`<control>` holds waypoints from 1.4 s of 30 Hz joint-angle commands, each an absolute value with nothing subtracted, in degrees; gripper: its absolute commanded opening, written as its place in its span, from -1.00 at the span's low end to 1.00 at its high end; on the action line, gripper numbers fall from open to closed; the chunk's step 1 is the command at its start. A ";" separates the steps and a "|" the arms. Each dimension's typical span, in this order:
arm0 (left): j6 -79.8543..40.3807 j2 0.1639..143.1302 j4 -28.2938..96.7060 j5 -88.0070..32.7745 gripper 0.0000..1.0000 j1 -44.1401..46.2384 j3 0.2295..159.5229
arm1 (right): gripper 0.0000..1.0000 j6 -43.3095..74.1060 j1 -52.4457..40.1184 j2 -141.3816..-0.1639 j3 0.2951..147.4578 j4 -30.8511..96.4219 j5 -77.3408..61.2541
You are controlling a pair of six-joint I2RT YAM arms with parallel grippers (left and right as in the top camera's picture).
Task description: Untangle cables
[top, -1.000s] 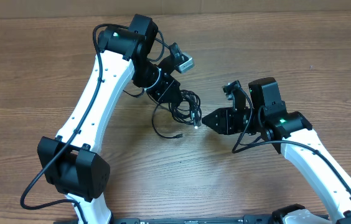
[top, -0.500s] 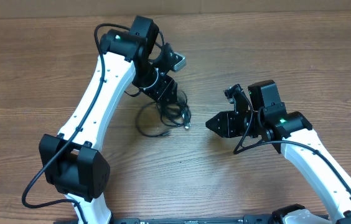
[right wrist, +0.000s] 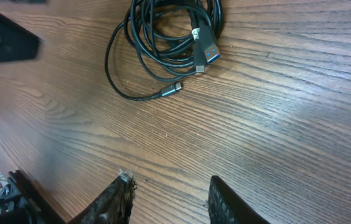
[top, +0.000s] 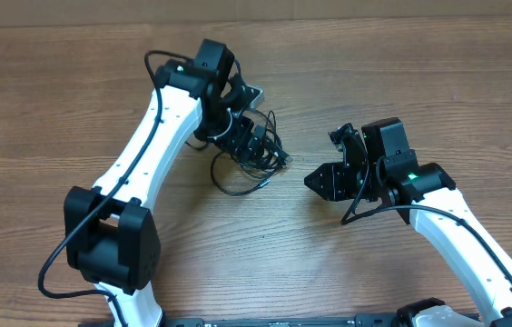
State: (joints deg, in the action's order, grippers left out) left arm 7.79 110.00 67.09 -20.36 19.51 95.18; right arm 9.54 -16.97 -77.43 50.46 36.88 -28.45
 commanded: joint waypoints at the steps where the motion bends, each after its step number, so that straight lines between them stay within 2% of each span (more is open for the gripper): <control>1: 4.45 110.26 63.86 -23.94 0.86 19.64 90.83 | -0.25 9.10 -17.15 -77.28 50.85 36.56 -28.03; 4: -2.96 110.32 59.02 -24.62 0.81 19.64 86.78 | -0.26 9.10 -17.15 -77.28 50.85 36.56 -28.05; 6: -10.04 110.34 55.94 -23.99 0.65 19.64 84.29 | -0.26 9.10 -17.15 -77.28 50.85 36.58 -28.05; 9: -21.54 110.34 52.07 -23.33 0.52 19.81 80.95 | -0.26 9.10 -17.15 -77.28 50.85 36.56 -28.05; 12: -30.55 110.34 50.63 -19.70 0.50 20.36 79.07 | -0.26 9.13 -17.15 -77.28 50.85 36.58 -28.05; 17: -35.73 110.34 47.40 -11.94 0.57 22.81 78.00 | -0.26 9.13 -17.15 -77.28 50.85 36.58 -28.05; 23: -42.13 110.34 45.15 -2.33 0.47 26.35 77.97 | -0.26 9.13 -17.15 -77.28 50.85 36.60 -28.05; 33: -52.80 110.39 44.10 3.05 0.50 27.57 77.97 | -0.26 9.13 -17.15 -77.28 50.85 36.77 -28.08; 42: -52.95 114.61 43.07 1.61 0.49 27.68 77.97 | -0.26 9.13 -17.15 -77.28 50.85 36.97 -28.08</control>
